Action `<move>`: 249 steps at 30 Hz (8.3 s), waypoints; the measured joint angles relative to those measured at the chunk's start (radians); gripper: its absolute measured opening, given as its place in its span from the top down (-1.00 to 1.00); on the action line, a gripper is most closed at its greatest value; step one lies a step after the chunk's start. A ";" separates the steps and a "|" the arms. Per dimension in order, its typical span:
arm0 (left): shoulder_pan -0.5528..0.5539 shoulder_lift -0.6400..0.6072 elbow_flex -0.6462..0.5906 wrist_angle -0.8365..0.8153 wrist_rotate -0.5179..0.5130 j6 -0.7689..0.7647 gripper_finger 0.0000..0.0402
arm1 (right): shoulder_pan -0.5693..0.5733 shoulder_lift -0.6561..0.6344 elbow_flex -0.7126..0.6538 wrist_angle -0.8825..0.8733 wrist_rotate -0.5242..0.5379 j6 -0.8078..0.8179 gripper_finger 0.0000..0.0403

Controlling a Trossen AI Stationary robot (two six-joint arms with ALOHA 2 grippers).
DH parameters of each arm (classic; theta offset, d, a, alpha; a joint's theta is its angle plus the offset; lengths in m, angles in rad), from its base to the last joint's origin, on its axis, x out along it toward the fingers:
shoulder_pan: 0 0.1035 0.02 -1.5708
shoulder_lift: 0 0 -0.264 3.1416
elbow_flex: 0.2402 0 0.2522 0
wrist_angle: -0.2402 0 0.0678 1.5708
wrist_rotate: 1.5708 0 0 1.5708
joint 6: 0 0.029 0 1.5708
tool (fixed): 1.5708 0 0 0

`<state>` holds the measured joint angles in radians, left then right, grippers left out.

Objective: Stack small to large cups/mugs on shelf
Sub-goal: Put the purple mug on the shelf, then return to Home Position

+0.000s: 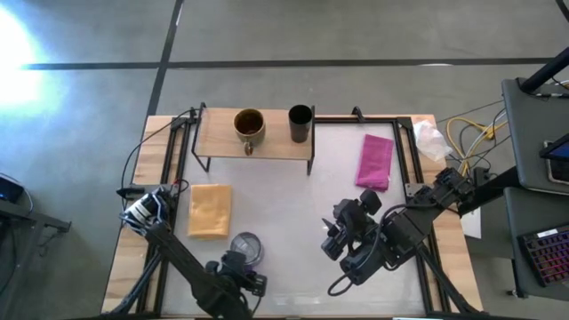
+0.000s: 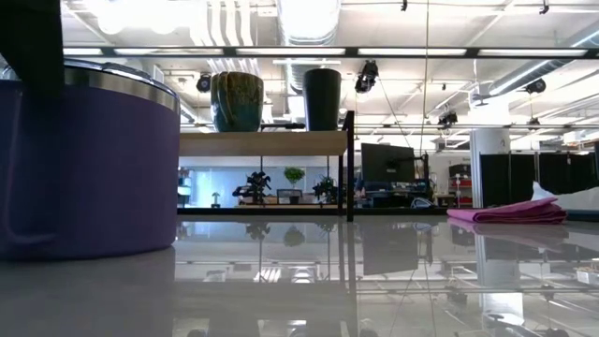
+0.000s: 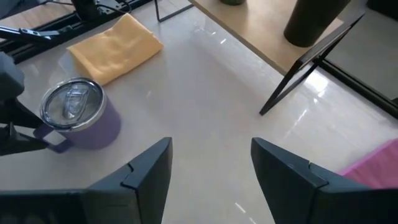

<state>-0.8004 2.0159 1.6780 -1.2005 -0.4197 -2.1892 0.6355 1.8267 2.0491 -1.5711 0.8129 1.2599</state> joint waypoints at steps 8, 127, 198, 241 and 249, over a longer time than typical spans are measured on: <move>0.005 0.000 -0.016 0.015 0.017 0.023 0.11 | -0.007 0.000 0.000 0.000 0.000 -0.005 -0.06; 1.151 -0.986 -0.540 0.021 0.050 1.364 0.65 | -0.021 -0.269 -0.326 0.004 0.089 0.336 -0.05; 0.478 -1.303 -0.996 1.468 0.127 1.973 0.07 | -0.093 -0.834 -0.910 1.191 -0.420 -0.803 -0.04; 0.481 -1.801 -1.671 1.291 0.018 1.777 0.07 | -0.101 -1.779 -2.038 1.629 -0.341 -0.861 -0.04; 0.481 -1.756 -1.671 1.298 0.018 1.777 0.07 | -0.101 -1.758 -2.038 1.628 -0.341 -0.860 -0.04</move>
<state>-0.3199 0.2601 0.0066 0.0972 -0.4015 -0.4118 0.5343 0.0685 0.0109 0.0570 0.4722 0.4001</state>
